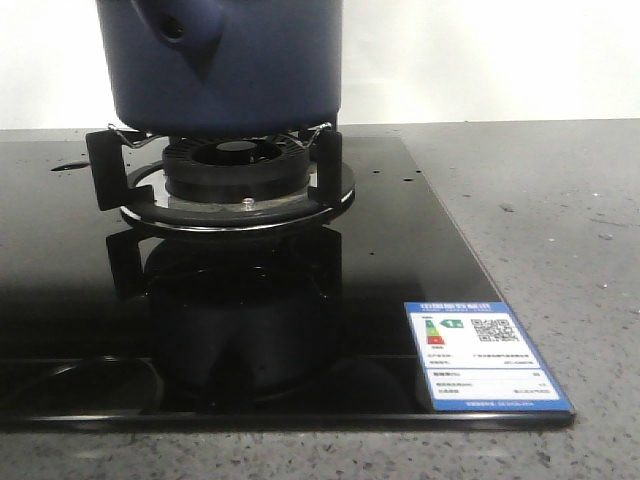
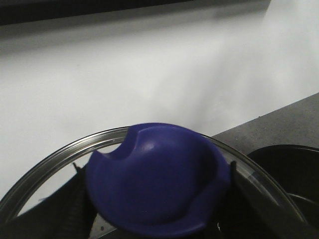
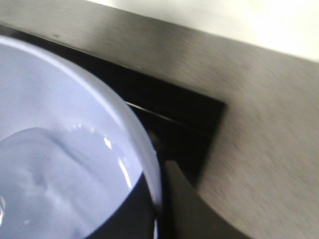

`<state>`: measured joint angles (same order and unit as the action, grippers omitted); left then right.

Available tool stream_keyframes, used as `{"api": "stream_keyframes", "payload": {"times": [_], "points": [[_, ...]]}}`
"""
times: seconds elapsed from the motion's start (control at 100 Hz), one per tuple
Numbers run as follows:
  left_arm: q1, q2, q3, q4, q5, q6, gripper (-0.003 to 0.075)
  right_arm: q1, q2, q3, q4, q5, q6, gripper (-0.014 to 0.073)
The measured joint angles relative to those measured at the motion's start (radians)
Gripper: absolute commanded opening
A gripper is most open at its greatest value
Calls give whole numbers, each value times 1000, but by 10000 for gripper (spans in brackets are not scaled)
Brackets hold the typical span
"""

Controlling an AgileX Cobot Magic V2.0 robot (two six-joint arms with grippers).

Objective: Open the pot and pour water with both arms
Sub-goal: 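Lift the light blue bowl with the right gripper toward the saucepan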

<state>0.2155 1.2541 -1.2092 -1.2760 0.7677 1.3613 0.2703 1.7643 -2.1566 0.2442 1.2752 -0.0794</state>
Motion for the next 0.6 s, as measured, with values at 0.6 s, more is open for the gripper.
{"api": "stream_keyframes", "payload": {"times": [0.6], "points": [[46, 2, 0, 0, 0, -24, 329, 155, 149, -106, -57, -238, 7, -41]]}}
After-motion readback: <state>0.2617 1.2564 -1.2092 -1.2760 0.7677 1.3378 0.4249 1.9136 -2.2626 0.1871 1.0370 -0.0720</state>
